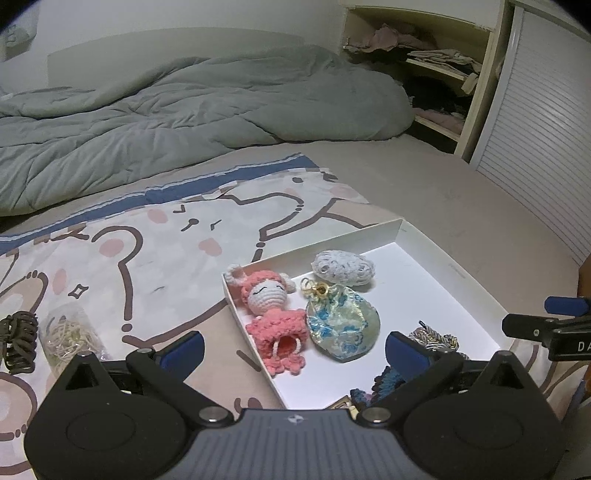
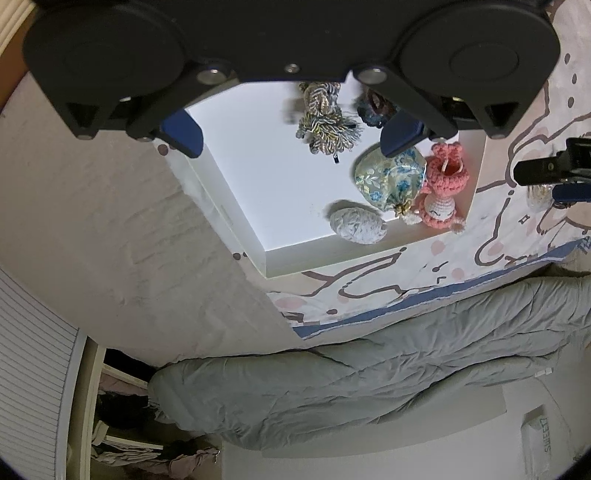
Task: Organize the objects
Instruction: 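Withdraw both tools toward the claw clip and rubber-band bag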
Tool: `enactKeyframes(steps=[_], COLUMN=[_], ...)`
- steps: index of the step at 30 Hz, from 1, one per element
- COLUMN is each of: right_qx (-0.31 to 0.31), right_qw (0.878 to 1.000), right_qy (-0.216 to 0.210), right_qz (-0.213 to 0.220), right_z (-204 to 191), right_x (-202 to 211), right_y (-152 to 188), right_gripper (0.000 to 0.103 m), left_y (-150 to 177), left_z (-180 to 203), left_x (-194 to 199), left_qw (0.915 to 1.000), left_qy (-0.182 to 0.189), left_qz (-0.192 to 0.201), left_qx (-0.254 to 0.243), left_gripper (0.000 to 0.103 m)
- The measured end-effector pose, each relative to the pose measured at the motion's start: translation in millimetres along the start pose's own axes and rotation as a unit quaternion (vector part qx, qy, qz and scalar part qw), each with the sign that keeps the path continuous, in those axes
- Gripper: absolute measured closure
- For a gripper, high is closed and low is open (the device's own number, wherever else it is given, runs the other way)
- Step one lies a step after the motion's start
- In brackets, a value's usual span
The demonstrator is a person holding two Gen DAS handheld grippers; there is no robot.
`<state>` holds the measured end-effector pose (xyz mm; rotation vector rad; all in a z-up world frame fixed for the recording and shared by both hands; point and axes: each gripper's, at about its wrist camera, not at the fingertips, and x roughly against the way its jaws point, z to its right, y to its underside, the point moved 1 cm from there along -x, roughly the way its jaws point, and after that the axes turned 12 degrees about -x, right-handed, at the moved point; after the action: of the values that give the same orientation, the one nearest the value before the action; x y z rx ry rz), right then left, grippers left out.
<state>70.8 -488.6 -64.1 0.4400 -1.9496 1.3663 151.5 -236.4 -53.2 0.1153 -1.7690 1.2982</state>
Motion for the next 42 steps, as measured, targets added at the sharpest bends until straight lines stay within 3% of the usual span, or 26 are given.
enactKeyframes(steps=[18,42], right_qx=[0.014,0.09], right_qw=[0.999,0.99], right_qy=[-0.032,-0.112], right_qz=[0.016,0.012], right_z=[-39.5,-165.5], right_x=[-4.6,-32.5], right_y=[-4.0,4.2], right_gripper=[0.0,0.0], left_y=[12.5,54.9], left_z=[-47.7,-160.2], left_x=[16.0,55.3], left_qw=[0.9989,0.9879], left_qy=[-0.03,-0.11], left_qz=[0.004,0.003], left_qx=[0.036,0.11], left_gripper=[0.0,0.0])
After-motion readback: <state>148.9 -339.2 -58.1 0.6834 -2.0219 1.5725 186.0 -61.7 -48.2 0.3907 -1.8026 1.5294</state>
